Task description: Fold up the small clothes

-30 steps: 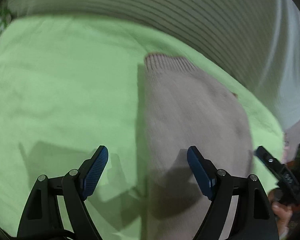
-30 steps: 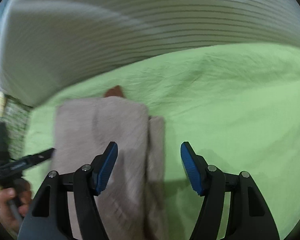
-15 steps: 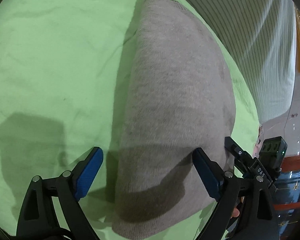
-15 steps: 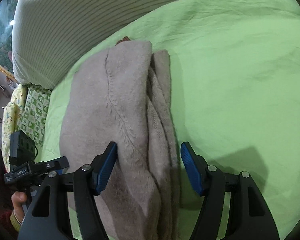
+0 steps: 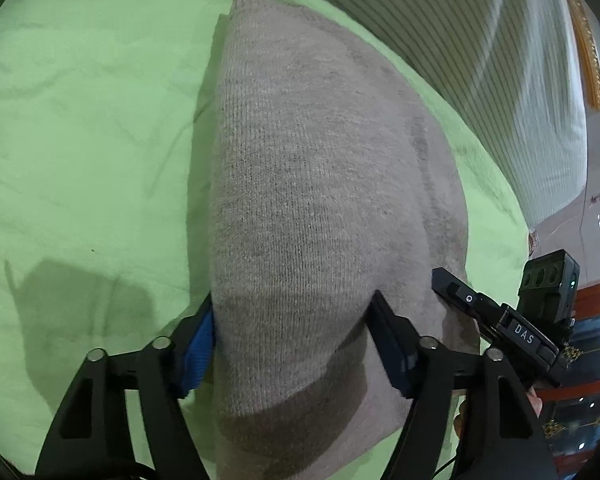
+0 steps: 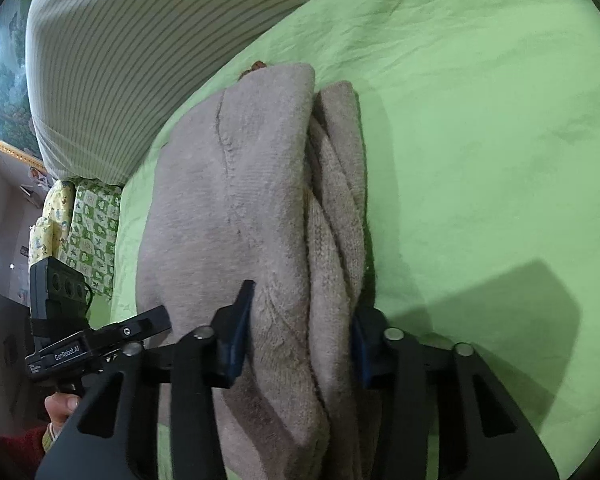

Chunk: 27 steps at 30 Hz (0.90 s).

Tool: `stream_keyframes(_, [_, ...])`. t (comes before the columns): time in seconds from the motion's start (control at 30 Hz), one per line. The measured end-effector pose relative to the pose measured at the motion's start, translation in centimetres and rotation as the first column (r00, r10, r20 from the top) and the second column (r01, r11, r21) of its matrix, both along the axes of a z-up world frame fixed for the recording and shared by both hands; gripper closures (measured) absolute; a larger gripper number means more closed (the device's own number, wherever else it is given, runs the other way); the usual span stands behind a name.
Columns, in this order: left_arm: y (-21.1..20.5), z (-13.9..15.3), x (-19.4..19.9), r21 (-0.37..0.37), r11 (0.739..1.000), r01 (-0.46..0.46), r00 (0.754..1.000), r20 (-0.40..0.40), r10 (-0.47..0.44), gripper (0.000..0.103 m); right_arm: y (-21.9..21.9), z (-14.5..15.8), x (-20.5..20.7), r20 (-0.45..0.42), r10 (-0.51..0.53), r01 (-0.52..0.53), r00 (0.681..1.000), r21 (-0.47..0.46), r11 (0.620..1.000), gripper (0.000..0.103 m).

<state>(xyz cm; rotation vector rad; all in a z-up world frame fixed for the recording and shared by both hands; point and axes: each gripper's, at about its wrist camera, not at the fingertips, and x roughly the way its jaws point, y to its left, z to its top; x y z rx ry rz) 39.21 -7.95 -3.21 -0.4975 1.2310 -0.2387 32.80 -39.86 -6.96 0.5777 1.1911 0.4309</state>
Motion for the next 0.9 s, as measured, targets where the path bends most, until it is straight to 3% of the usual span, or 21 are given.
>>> stream_keyframes(0.23, [-1.0,2.3,-1.4,0.09,0.996,0.011,0.997,0.077,-0.018,0.052,0.1,2.0,-1.4,0.04,-0.046,0.045,0.998,0.033,0.998,0.072])
stream_keyframes(0.57, [1.3,7.3,-5.5,0.143,0.989,-0.028,0.983,0.185,0.001,0.059,3.2,5.6,-4.8,0.083,-0.024,0.018,0.996,0.079,0.997,0.074])
stream_keyframes(0.7, [2.3,9.7,-7.0,0.169,0.984,-0.056,0.974,0.227,0.016,0.061,5.8,7.3,-6.1,0.117,0.021,-0.028,0.993,0.066,0.997,0.074])
stream_keyframes(0.9, [7.2,12.0,-10.8,0.197,0.974,-0.112,0.961,0.269,0.056,0.069,11.2,9.8,-7.6,0.187,0.12,-0.125,0.975,0.015,0.992,0.074])
